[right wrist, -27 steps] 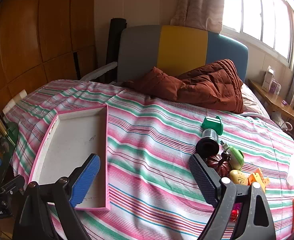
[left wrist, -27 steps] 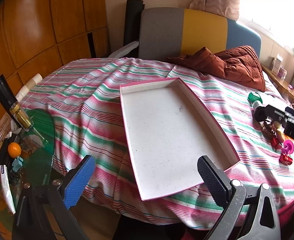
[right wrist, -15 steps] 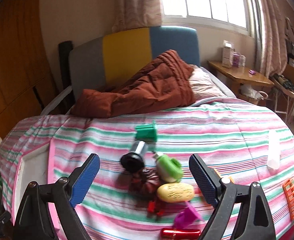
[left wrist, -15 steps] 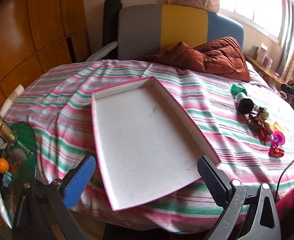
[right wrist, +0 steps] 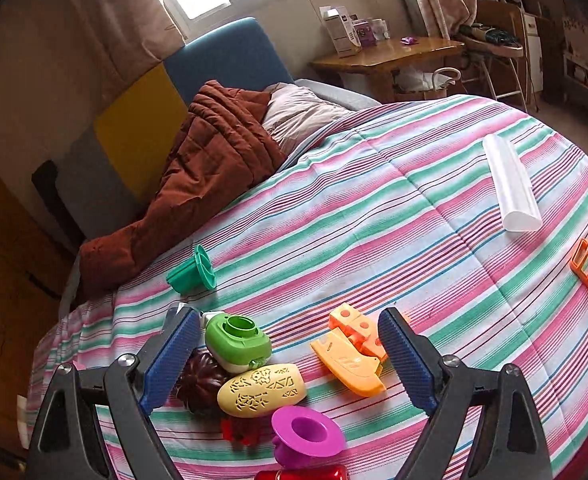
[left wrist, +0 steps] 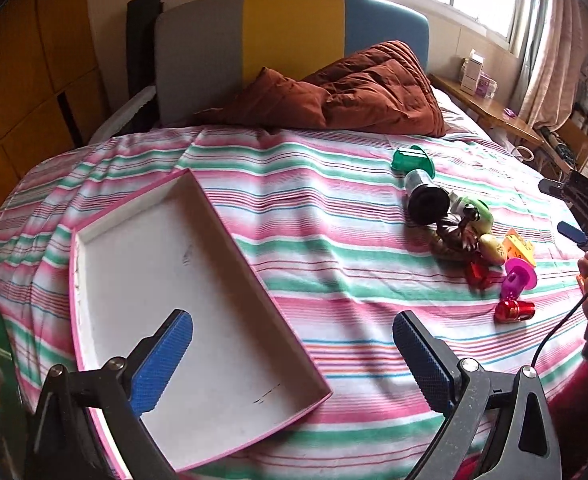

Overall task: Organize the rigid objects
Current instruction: 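Grasp the black cylinder with clear cap using the left tool, then grasp the green flanged spool with the right tool while the left tool lifts the cylinder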

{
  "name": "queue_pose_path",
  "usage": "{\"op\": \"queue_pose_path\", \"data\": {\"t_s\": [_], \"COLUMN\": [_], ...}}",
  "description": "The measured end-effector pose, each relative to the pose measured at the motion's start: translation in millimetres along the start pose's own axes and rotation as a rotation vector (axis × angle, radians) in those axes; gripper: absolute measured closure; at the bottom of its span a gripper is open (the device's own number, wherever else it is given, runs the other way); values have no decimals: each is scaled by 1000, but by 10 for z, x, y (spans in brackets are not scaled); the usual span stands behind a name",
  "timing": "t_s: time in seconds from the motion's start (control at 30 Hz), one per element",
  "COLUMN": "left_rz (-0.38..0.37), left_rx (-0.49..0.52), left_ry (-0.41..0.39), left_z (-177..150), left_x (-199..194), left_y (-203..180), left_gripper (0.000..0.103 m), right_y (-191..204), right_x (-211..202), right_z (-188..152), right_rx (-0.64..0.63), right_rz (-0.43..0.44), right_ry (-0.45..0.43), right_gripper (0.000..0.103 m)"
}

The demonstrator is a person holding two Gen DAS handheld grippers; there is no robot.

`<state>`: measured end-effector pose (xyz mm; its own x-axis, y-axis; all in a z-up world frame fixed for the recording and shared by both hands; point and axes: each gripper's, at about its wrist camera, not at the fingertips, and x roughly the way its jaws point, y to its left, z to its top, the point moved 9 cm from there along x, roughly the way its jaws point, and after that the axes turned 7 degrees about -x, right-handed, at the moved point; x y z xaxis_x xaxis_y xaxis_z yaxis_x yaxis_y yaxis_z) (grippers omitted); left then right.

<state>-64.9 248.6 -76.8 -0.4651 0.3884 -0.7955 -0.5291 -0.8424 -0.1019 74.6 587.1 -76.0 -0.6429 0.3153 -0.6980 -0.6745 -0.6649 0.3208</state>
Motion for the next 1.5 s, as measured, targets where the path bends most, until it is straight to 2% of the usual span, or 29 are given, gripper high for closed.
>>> {"op": "queue_pose_path", "data": {"t_s": [0.2,0.33,0.37,0.4,0.5,0.77,0.83,0.9,0.93,0.97,1.0,1.17,1.43,1.5], "left_rz": [-35,-91,-103,-109,-149,-228,-224,-225,-244,-254,-251,-247,-175,-189], "left_rx": [63,66,60,54,40,70,90,120,113,103,96,109,14,-16], "left_ry": [5,55,72,94,139,207,222,264,299,333,359,301,210,188], "left_z": [392,591,634,665,755,954,981,963,936,897,845,762,488,401], "left_x": [318,653,746,831,1052,1496,1625,1805,1892,1978,2048,1943,1574,1506], "left_y": [-459,-758,-827,-882,-1066,-1544,-1624,-1704,-1740,-1757,-1751,-1660,-937,-823], "left_gripper": [2,2,5,12,21,22,23,42,47,59,59,60,59,59], "right_y": [97,136,137,139,157,176,170,170,166,163,164,170,216,260], "right_x": [19,26,25,26,58,96,101,107,109,112,120,154,189,198], "right_z": [-26,-42,-43,-44,-59,-76,-81,-84,-84,-86,-90,-114,-168,-187], "right_rx": [-35,-46,-46,-43,-37,-31,-22,-14,-11,-8,-7,-9,-29,-46], "right_rz": [9,20,21,24,37,63,71,77,80,80,81,77,88,98], "right_ry": [17,27,27,28,43,63,68,71,73,74,77,97,125,132], "right_gripper": [11,11,11,11,11,11,11,11,11,11,11,11,11,11]}}
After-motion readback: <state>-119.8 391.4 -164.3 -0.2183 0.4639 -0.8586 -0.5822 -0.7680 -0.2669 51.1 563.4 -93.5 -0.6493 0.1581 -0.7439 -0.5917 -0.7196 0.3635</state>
